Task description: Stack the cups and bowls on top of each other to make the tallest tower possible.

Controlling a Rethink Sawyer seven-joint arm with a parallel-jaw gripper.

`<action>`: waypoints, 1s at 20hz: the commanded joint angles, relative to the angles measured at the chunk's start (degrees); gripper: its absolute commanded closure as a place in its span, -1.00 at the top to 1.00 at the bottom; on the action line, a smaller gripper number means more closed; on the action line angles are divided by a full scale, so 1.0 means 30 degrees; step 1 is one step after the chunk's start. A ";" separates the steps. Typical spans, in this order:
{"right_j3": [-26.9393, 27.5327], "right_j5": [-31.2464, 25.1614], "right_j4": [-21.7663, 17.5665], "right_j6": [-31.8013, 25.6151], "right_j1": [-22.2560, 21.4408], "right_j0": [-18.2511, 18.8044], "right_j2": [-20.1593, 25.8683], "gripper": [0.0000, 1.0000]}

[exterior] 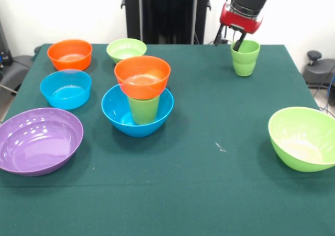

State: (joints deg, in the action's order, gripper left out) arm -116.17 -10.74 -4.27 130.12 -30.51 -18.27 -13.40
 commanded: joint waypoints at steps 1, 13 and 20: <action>0.0607 0.0887 0.0327 0.2240 0.0626 0.0511 0.1210 1.00; 0.1057 0.1220 0.0523 0.2467 0.1060 0.0237 0.1184 1.00; 0.1102 0.1027 0.0505 0.2272 0.1062 0.0554 0.1470 1.00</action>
State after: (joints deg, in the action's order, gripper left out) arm -116.15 -10.74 -4.27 130.12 -29.08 -17.93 -13.40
